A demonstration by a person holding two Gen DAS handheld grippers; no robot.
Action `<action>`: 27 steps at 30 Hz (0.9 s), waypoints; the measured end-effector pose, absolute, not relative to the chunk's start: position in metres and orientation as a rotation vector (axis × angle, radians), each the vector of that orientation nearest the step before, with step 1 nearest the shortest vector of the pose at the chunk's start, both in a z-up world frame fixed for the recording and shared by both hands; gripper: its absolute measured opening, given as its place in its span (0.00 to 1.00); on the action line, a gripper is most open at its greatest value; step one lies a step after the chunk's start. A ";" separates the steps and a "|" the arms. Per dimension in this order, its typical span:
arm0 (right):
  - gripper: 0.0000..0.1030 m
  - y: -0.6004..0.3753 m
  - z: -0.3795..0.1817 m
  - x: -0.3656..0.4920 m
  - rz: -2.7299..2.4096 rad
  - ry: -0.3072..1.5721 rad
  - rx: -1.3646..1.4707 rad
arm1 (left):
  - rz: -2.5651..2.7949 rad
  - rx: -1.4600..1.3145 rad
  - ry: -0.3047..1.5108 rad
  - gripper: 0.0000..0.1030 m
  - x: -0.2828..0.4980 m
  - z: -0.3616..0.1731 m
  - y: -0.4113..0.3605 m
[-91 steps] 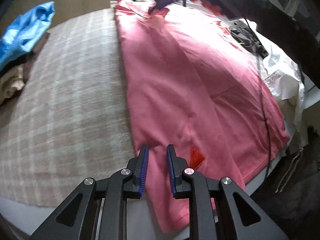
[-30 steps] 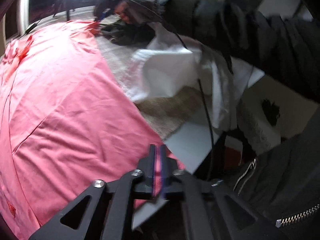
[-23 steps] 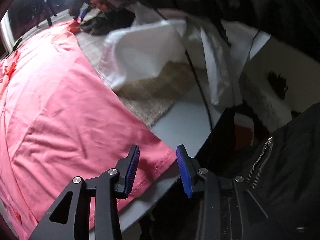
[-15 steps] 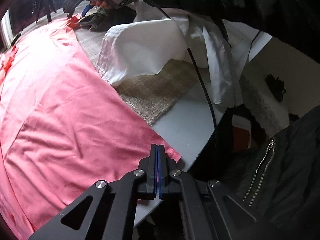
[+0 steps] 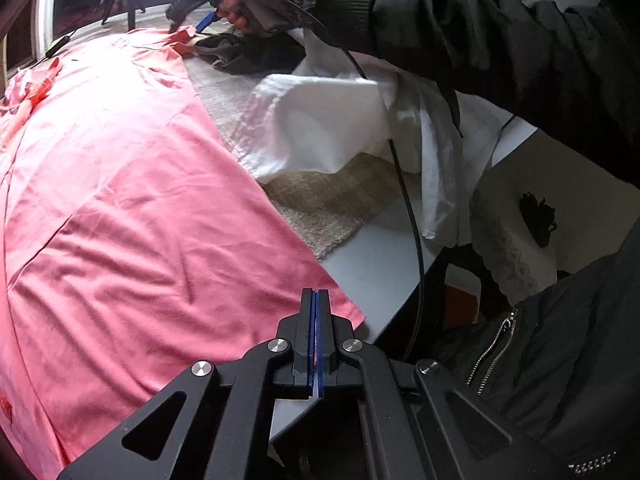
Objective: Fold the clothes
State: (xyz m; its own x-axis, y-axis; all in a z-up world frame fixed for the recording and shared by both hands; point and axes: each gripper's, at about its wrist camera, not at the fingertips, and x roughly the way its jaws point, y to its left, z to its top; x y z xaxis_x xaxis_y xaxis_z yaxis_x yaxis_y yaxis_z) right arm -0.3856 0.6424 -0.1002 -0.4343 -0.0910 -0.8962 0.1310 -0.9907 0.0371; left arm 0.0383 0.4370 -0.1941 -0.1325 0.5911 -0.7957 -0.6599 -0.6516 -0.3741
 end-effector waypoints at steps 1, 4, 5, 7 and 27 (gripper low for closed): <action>0.21 0.640 -0.099 -0.385 -2.547 0.063 1.590 | 1.864 -1.276 0.096 0.00 0.040 -0.192 0.438; 0.12 0.637 -0.098 -0.382 -2.536 0.058 1.600 | 1.854 -1.266 0.179 0.07 0.049 -0.188 0.449; 0.12 0.637 -0.098 -0.381 -2.535 0.058 1.605 | 1.855 -1.257 0.208 0.17 0.052 -0.189 0.453; 0.12 0.637 -0.097 -0.380 -2.529 0.060 1.617 | 1.862 -1.243 0.279 0.24 0.057 -0.193 0.463; 0.04 0.636 -0.086 -0.373 -2.561 0.000 1.558 | 1.916 -1.245 0.035 0.01 0.032 -0.193 0.435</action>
